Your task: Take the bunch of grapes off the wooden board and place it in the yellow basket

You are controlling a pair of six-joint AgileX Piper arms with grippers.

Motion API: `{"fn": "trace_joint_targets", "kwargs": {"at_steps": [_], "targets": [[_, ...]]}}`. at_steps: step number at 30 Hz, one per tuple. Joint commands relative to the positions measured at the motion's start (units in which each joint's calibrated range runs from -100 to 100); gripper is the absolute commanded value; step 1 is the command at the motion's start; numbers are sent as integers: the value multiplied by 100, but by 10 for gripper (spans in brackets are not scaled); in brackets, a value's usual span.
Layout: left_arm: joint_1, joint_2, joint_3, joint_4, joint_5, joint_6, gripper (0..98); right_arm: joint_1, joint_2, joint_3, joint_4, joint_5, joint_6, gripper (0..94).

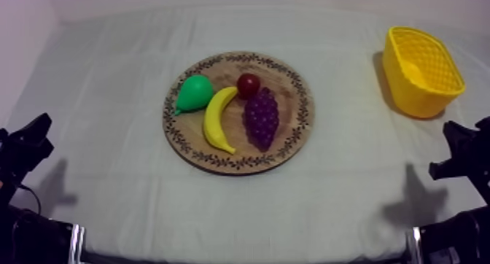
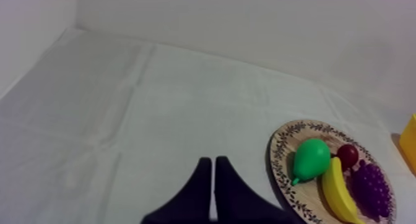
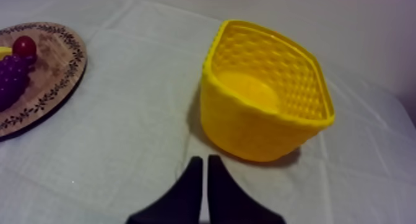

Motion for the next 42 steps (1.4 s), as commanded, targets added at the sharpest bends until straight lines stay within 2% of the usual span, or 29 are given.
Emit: {"fn": "trace_joint_targets", "kwargs": {"at_steps": [1, 15, 19, 24, 28, 34, 38, 42], "targets": [[-1, 0, -1, 0, 0, 0, 1, -62, -1, -3, -2, 2, 104, 5], [-1, 0, -1, 0, 0, 0, 1, -62, -1, -9, -3, -21, 81, 4], [-1, 0, -1, 0, 0, 0, 1, -98, 41, -23, -65, -204, 202, 4], [-1, 0, -1, 0, 0, 0, 1, -401, 656, -489, 27, -688, 147, 4], [-1, 0, -1, 0, 0, 0, 1, -760, 1408, -1282, 54, -803, 91, 4], [-1, 0, -1, 0, 0, 0, 1, -1471, 2713, -3032, 208, -47, -202, 4], [-1, 0, -1, 0, 0, 0, 1, -1973, 3569, -4258, 426, 761, -627, 4], [-1, 0, -1, 0, 0, 3, 1, -2336, 4396, -5468, 451, 1732, -931, 4]]}}
